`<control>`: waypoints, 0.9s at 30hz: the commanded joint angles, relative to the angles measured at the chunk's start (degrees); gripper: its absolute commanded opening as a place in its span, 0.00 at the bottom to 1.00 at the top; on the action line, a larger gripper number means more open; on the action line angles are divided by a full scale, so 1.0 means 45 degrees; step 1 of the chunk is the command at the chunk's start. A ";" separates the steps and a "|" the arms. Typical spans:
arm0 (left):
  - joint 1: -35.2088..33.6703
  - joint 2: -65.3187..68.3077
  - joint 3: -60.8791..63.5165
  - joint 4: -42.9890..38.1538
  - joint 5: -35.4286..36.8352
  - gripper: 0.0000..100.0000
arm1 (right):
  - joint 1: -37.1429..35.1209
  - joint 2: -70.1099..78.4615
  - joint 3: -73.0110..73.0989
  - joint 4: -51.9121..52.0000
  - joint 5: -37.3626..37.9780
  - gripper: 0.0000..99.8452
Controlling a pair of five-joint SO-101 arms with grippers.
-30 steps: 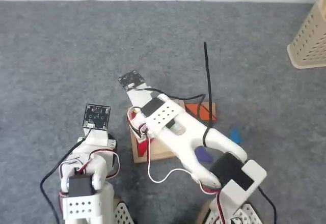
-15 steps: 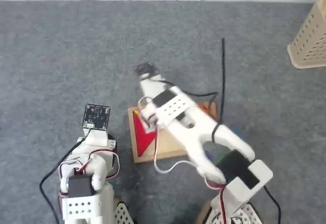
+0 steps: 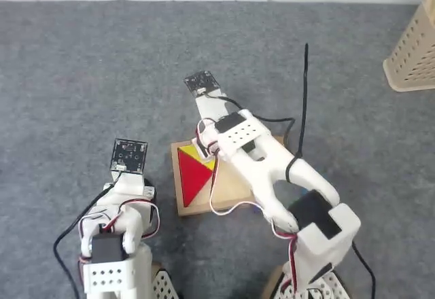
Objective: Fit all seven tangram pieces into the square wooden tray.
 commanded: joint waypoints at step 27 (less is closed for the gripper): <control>0.0020 -0.0293 -0.0107 0.0000 0.0098 0.07 | 0.1221 -0.7082 0.4532 0.2784 0.2559 0.25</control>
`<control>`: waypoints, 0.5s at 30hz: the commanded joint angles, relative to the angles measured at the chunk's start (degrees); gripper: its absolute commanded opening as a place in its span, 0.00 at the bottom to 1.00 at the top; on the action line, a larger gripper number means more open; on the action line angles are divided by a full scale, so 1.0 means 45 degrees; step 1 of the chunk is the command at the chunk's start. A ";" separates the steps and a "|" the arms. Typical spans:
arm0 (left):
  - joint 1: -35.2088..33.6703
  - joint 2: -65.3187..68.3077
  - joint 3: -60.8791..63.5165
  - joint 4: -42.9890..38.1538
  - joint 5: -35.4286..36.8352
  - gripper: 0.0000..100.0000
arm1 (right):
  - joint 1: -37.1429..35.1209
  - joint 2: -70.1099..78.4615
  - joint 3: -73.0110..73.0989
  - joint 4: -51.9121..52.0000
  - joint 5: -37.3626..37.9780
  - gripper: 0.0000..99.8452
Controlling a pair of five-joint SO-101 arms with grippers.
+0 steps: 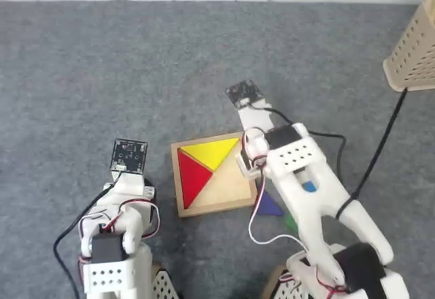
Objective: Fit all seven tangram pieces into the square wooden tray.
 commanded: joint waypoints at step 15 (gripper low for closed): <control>0.0020 -0.0293 -0.0107 0.0000 0.0098 0.07 | -0.1104 0.3937 -0.1485 -0.1319 -0.0293 0.20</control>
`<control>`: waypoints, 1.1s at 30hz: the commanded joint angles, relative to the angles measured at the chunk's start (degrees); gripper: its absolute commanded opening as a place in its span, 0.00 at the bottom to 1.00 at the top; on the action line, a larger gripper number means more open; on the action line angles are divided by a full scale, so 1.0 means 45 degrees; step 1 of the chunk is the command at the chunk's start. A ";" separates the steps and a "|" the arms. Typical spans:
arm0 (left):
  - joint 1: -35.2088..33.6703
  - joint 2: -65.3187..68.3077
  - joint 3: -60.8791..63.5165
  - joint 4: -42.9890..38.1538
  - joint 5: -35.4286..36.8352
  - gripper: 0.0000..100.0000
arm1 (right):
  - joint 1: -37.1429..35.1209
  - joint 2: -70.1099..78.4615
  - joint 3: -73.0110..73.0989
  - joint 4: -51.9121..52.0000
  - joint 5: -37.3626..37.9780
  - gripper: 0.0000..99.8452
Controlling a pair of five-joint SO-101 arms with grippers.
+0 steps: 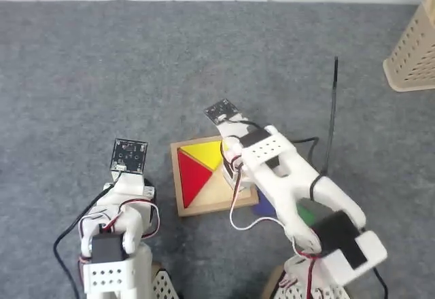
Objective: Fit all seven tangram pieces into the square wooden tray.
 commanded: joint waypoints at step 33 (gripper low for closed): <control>0.0020 -0.0293 -0.0107 0.0000 0.0098 0.07 | 0.1670 0.1241 -0.2598 0.0283 -0.1543 0.01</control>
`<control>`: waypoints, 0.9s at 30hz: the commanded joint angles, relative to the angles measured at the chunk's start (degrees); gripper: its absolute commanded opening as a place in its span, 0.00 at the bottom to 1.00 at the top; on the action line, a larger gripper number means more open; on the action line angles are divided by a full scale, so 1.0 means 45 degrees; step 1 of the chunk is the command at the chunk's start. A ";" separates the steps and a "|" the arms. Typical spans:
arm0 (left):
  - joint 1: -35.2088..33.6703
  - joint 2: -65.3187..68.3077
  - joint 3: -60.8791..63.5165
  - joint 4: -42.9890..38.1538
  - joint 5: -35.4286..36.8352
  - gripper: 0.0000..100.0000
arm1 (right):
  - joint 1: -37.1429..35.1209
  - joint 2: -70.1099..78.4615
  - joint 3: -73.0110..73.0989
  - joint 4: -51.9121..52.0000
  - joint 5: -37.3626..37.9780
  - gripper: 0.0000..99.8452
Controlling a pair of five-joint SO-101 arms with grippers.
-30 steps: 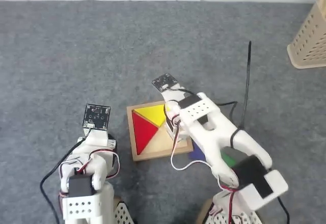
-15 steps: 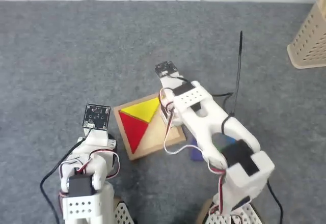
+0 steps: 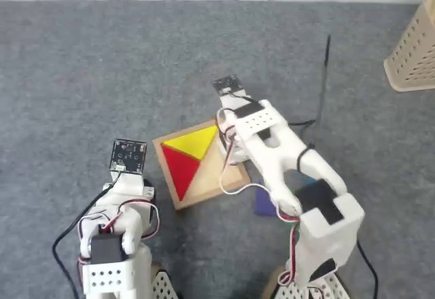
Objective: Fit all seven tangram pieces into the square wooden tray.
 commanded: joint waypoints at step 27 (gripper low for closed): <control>0.0020 -0.0293 -0.0107 0.0000 0.0098 0.07 | 0.1573 -0.7707 0.4063 0.1377 0.2950 0.24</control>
